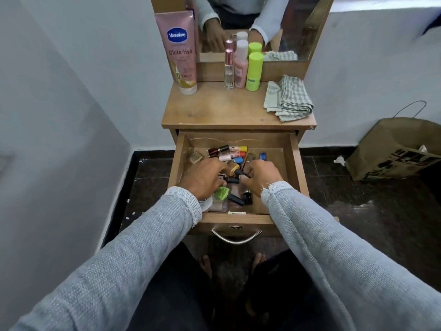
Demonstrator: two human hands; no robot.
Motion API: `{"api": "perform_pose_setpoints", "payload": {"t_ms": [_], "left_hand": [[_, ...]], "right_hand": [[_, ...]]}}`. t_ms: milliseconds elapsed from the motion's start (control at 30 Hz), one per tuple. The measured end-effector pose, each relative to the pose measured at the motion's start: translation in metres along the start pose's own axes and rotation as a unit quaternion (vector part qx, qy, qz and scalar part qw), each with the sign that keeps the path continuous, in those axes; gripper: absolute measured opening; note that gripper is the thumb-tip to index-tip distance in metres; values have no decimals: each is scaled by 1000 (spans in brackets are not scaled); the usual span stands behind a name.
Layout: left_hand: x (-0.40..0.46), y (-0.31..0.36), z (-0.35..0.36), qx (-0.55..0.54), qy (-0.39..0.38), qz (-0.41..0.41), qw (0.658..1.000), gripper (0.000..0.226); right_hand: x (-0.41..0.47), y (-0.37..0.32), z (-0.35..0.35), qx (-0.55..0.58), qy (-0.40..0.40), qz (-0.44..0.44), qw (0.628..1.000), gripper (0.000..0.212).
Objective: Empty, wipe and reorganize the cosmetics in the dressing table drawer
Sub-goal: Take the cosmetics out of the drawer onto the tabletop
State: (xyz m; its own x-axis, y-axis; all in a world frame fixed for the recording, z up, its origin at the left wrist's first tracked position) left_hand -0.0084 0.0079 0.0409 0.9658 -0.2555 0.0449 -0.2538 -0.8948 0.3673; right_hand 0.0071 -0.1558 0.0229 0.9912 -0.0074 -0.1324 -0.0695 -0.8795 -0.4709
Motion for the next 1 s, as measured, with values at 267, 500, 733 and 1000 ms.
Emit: {"api": "perform_pose_setpoints", "payload": {"t_ms": [267,500,733,1000], "left_hand": [[9,-2,4,26,-39,-3,999,35],[10,-8,7,24,-47,-13,999,31],[10,-20,0,37,-63,-22,997,36],[6,-28,-2,52,-39,-9,998,22]], "right_hand": [[0,14,-4,148,82,49,984,10],[-1,16,-3,242,74,66,965,11],[-6,-1,6,292,38,89,952,12],[-7,-12,15,268,61,74,959,6]]}}
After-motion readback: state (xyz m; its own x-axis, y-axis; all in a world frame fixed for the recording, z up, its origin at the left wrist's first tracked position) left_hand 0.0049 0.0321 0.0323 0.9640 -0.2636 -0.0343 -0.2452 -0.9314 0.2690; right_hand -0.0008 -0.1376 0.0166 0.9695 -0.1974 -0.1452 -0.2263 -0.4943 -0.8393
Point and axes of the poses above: each hand's wrist, its own x-axis towards the middle knuckle, its own z-axis out of the palm, y = z × x, the point moved 2 cm from there along x, towards the middle knuckle, and after that the axes turned 11 degrees about y, right-handed, at the moved point
